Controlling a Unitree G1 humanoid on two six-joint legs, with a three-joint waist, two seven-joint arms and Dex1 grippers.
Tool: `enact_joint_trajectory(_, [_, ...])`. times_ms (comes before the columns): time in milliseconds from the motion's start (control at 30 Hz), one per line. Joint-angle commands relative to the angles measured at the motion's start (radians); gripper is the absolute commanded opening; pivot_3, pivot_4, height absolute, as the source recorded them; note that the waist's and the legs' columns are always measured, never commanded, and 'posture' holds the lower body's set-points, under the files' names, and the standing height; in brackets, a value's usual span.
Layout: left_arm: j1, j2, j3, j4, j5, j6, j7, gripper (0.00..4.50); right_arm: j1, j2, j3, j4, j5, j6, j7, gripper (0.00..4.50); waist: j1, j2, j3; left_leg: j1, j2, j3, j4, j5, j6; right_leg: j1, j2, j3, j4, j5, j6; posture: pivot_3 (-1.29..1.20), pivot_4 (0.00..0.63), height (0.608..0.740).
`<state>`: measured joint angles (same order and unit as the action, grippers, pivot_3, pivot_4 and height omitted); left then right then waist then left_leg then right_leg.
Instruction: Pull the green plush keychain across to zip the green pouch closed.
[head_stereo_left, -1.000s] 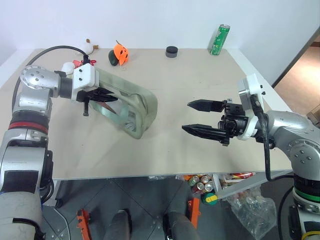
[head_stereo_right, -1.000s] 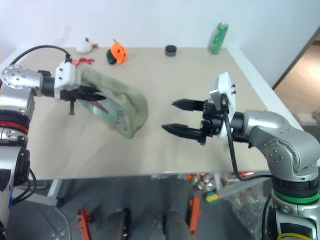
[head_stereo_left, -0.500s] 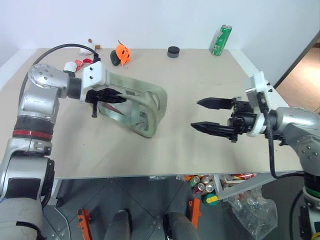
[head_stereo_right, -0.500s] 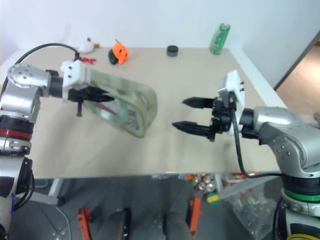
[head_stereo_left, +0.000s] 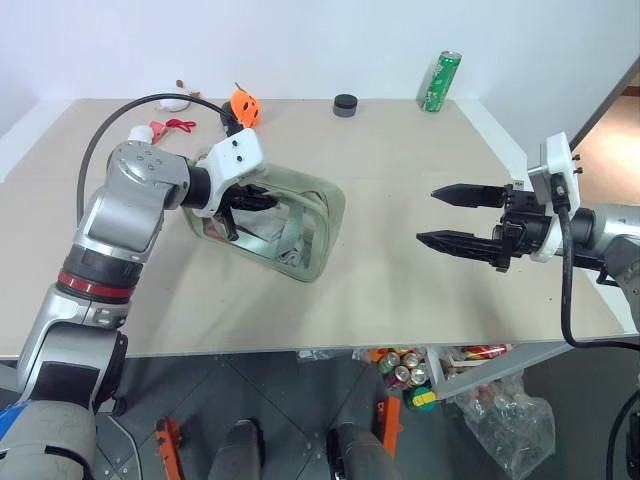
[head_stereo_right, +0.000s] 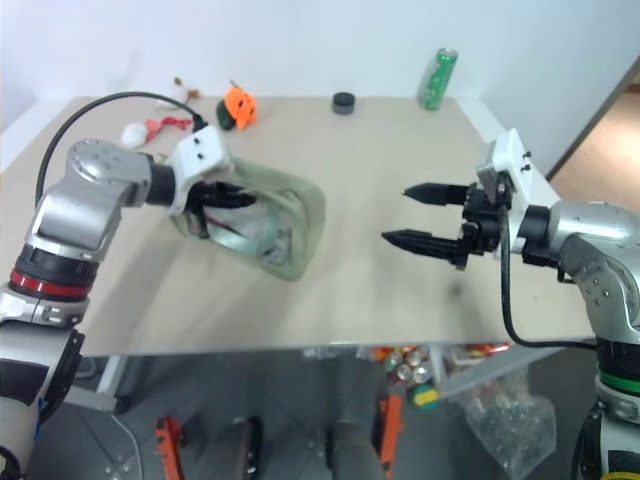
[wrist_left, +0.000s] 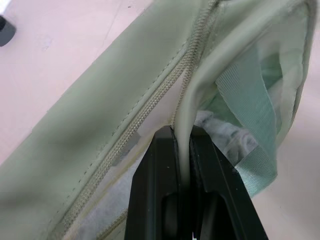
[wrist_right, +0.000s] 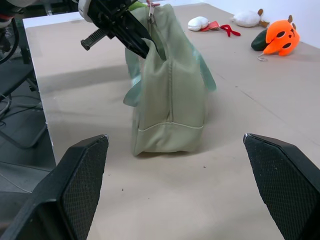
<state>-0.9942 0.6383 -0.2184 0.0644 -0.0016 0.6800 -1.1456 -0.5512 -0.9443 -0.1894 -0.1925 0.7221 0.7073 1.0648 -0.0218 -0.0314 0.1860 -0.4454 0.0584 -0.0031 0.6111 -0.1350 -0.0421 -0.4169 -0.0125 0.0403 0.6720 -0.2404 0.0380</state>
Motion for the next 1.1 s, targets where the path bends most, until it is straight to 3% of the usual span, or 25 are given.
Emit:
enact_joint_trajectory(33, [-0.056, 0.012, -0.004, -0.111, -0.027, 0.111, 0.005, 0.02, -0.018, 0.027, 0.001, -0.011, -0.004, -0.027, -0.005, 4.5, 0.0, 0.0, 0.0, 0.0, 0.0, 0.0, 0.0, 0.0, 0.0, 0.0, 0.0, 0.0, 0.0, 0.0, 0.0, 0.0, 0.15, 0.74])
enact_joint_trajectory(300, [-0.137, 0.043, -0.038, -0.203, -0.053, 0.343, 0.036, 0.02, -0.064, 0.077, 0.047, 0.029, -0.038, -0.057, 0.014, 4.5, -0.002, 0.0, 0.0, 0.0, 0.0, 0.001, 0.0, 0.0, 0.0, -0.001, 0.0, 0.001, 0.0, 0.0, 0.0, 0.0, 0.15, 0.74])
enact_joint_trajectory(733, [-0.011, 0.047, -0.074, -0.347, -0.165, 0.397, 0.082, 0.02, -0.105, 0.103, 0.071, 0.061, -0.064, -0.07, 0.043, 4.5, -0.003, 0.0, 0.0, 0.001, 0.0, 0.003, 0.0, -0.002, 0.003, -0.002, 0.001, 0.004, 0.001, 0.0, 0.0, 0.0, 0.15, 0.74])
enact_joint_trajectory(767, [-0.006, 0.042, -0.072, -0.352, -0.177, 0.4, 0.087, 0.76, -0.105, 0.102, 0.07, 0.057, -0.063, -0.068, 0.042, 4.5, -0.003, 0.0, 0.0, 0.001, 0.0, 0.003, 0.0, -0.002, 0.003, -0.001, 0.001, 0.004, 0.001, 0.0, 0.0, 0.0, 0.15, 0.74])
enact_joint_trajectory(1033, [-0.017, -0.01, 0.006, -0.301, -0.266, 0.391, 0.134, 3.32, -0.096, 0.094, 0.063, 0.041, -0.06, -0.059, 0.043, 4.5, -0.003, 0.0, 0.0, 0.002, 0.0, 0.004, 0.001, -0.002, 0.003, -0.001, 0.001, 0.006, 0.002, 0.0, 0.0, 0.0, 0.15, 0.74])
enact_joint_trajectory(1100, [-0.041, -0.052, 0.075, -0.27, -0.315, 0.419, 0.156, 3.32, -0.096, 0.092, 0.061, 0.037, -0.058, -0.056, 0.044, 4.5, -0.003, 0.0, 0.0, 0.002, 0.0, 0.004, 0.003, -0.002, 0.004, -0.001, 0.001, 0.006, 0.002, 0.0, 0.001, 0.0, 0.15, 0.74])
